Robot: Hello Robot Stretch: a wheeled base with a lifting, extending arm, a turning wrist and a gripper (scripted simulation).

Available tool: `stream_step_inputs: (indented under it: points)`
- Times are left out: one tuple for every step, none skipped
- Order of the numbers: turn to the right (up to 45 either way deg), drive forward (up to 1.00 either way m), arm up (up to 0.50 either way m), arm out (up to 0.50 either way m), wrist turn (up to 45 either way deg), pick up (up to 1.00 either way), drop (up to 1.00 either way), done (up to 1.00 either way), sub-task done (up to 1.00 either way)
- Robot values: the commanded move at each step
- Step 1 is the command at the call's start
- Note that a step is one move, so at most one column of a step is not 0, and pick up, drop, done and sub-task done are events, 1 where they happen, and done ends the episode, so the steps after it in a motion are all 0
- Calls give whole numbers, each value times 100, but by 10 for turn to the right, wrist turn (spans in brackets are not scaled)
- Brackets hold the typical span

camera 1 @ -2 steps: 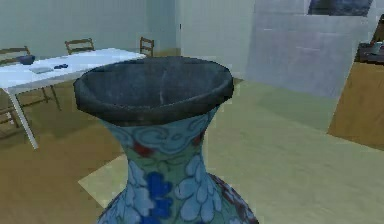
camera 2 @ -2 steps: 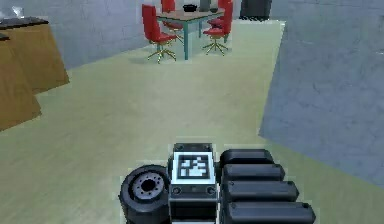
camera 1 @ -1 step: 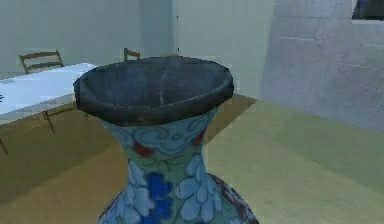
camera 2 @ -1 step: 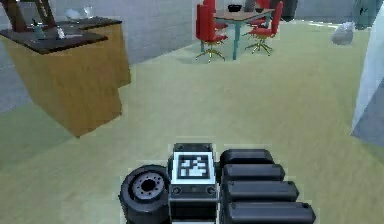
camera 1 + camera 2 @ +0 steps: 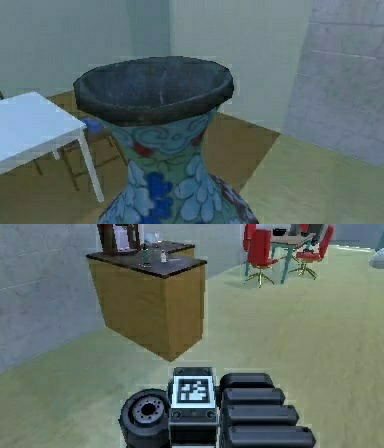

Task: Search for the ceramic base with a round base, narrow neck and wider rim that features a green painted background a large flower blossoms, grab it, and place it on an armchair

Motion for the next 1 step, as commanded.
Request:
stream_step_inputs:
  points:
    - [0, 100, 0, 0, 0, 0, 0, 0, 0]
